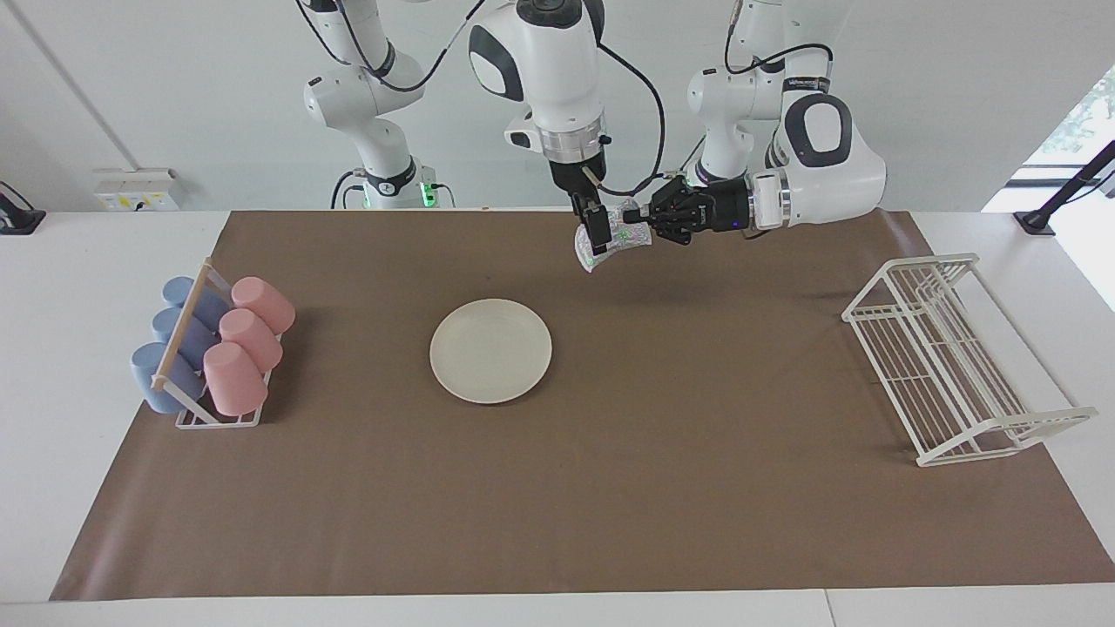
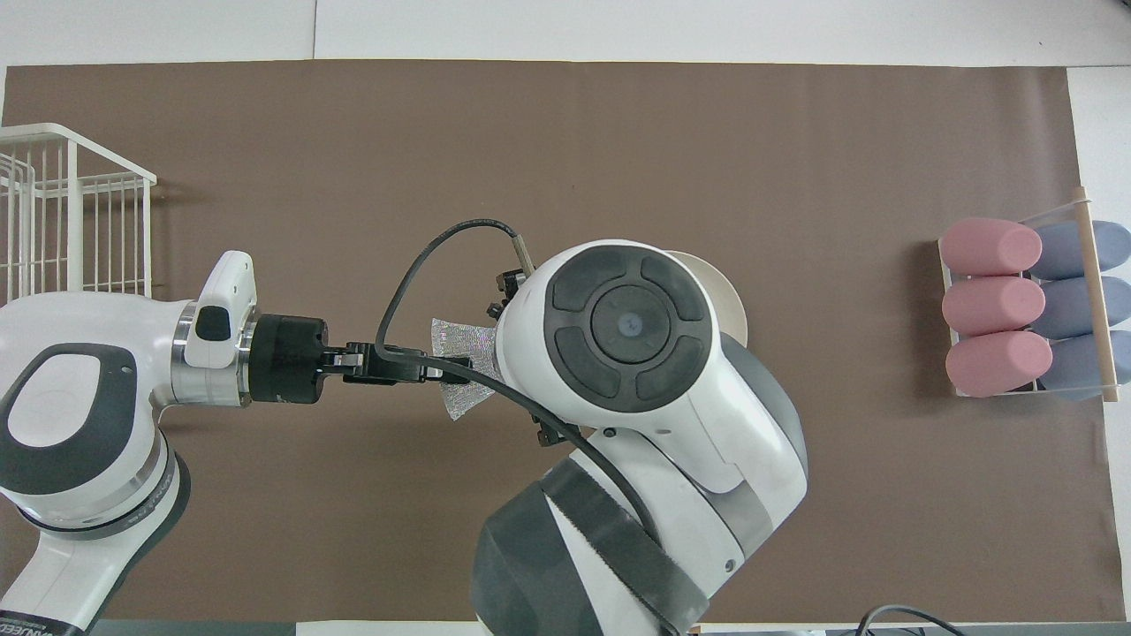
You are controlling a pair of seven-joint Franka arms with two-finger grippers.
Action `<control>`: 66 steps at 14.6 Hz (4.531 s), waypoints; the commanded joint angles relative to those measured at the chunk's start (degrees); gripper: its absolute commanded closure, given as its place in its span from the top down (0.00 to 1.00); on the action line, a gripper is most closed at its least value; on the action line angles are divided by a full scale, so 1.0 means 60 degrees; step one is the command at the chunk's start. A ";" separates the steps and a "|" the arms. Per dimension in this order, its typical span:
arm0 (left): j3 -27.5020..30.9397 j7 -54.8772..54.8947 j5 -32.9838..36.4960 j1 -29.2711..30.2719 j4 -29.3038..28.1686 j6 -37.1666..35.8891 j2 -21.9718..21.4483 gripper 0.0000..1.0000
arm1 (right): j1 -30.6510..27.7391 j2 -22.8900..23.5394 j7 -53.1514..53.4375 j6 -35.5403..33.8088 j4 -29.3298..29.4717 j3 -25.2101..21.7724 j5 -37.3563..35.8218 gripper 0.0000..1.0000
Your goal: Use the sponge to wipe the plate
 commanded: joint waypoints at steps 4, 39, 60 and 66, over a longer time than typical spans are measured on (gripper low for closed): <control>0.0100 0.0223 -0.0212 -0.0181 -0.0261 0.0110 -0.0207 0.00 | 0.0156 0.0004 0.0127 0.0374 -0.0184 0.0001 0.0122 1.00; 0.0100 -0.0156 0.1101 0.0009 -0.0320 0.0124 -0.0382 1.00 | -0.1309 -0.0742 -0.2627 0.5281 -0.5132 -0.0028 0.0093 0.00; 0.0115 -0.2208 0.9852 0.0844 0.0516 0.1384 -0.0280 1.00 | -0.3241 0.0063 -0.7149 0.6586 -0.6732 -0.0014 0.0108 0.00; 0.0115 -0.2223 0.9852 0.0859 0.0545 0.1413 -0.0265 1.00 | -0.3112 0.0063 -0.7067 0.6601 -0.6747 -0.0014 0.0122 0.00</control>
